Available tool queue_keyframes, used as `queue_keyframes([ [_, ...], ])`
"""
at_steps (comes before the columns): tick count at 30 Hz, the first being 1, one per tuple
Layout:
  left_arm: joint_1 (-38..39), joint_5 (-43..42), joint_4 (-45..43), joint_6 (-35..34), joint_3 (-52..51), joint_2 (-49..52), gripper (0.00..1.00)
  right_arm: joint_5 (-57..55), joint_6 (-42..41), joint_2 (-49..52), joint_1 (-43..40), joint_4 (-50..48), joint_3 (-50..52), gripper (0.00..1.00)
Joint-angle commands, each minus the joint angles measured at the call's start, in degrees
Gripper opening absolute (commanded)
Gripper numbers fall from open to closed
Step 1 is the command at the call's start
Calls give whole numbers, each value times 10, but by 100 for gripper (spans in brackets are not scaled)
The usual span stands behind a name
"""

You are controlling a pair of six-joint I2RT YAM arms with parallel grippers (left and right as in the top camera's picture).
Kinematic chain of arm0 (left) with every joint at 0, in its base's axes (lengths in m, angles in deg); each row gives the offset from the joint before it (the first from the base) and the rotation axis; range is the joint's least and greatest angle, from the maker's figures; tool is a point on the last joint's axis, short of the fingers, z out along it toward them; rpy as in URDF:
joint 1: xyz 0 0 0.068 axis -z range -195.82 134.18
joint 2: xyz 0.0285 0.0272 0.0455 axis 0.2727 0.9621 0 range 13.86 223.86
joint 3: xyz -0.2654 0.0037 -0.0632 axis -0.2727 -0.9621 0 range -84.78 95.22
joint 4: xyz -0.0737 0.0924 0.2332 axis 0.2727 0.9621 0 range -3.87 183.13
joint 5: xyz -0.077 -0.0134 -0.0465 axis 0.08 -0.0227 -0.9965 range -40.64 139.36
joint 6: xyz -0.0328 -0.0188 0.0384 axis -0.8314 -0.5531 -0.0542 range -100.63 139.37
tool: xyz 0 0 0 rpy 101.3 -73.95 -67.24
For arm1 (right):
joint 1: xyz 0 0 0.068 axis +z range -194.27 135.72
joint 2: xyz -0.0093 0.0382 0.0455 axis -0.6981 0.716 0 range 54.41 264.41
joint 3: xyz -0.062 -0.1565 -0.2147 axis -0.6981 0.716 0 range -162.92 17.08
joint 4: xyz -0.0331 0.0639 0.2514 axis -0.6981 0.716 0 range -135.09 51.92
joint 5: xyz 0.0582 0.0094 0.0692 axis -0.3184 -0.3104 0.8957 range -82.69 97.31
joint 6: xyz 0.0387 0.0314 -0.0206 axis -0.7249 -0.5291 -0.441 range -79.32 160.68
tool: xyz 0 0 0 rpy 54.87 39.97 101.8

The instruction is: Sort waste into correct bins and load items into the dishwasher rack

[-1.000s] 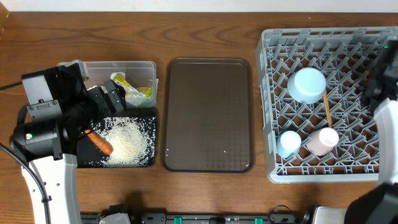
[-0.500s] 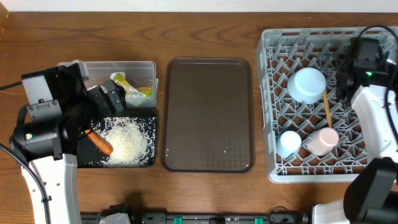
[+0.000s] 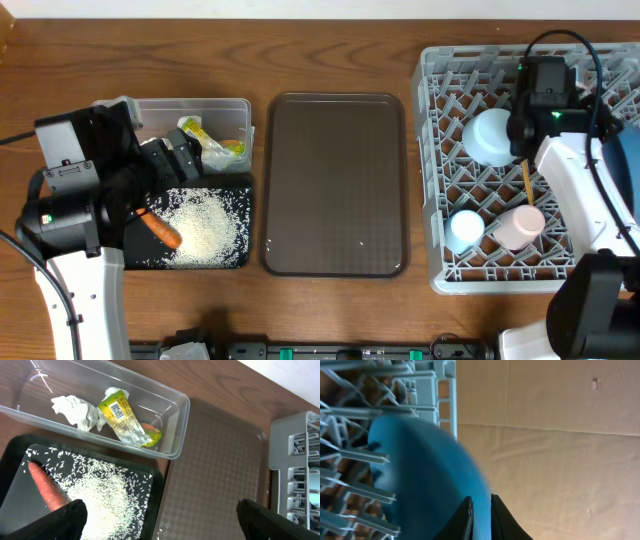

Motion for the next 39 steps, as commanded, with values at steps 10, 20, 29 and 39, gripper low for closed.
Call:
queue_keyframes([
  [10,-3,7,2,7,1,0,98,2,-27,3,71,11,-2,32],
  [20,-3,7,2,7,1,0,98,4,-42,-17,120,-12,-3,96],
  [29,-3,7,2,7,1,0,98,248,-167,-156,125,-6,-3,94],
  [39,-3,7,2,7,1,0,98,747,-290,-303,68,4,-3,99],
])
